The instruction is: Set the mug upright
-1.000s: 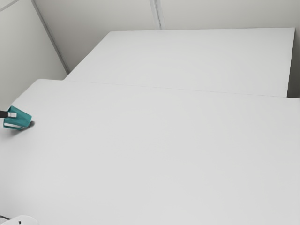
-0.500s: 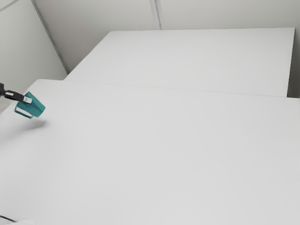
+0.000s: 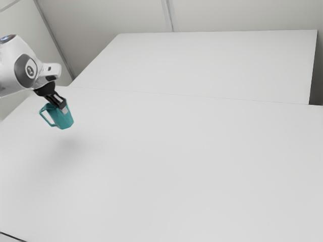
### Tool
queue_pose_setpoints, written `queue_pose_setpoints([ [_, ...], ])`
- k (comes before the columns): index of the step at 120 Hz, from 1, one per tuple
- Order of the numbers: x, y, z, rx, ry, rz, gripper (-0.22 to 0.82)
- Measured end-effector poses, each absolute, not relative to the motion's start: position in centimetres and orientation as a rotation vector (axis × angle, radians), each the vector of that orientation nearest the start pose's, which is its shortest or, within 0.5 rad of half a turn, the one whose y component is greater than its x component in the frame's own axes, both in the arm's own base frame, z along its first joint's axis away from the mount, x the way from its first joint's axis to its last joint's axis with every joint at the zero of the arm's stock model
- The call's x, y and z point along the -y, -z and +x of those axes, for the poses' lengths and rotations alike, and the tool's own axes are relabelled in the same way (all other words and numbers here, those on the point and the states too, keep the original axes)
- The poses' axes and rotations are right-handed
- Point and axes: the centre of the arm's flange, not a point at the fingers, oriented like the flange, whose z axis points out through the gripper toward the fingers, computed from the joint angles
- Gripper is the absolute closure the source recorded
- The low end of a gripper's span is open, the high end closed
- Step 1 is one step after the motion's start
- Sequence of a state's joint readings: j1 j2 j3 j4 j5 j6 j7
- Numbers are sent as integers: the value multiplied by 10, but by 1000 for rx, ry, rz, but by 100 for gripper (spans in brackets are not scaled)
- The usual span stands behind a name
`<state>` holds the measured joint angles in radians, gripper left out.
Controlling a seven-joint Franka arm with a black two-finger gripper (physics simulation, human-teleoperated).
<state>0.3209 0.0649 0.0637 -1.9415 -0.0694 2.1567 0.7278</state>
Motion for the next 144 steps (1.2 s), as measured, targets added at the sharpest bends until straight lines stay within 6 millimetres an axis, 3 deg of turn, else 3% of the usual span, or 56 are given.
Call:
queue_pose_setpoints([
  [22,-130,-461,536,-396,205,-2997,77],
  [30,-111,-461,527,-320,207,-2991,78],
  [51,-105,-449,511,-23,194,-2995,78],
  [77,-77,-434,517,216,197,-2997,78],
  [107,-76,-394,528,482,131,-2989,79],
  [144,-75,-361,538,700,97,-2961,79],
])
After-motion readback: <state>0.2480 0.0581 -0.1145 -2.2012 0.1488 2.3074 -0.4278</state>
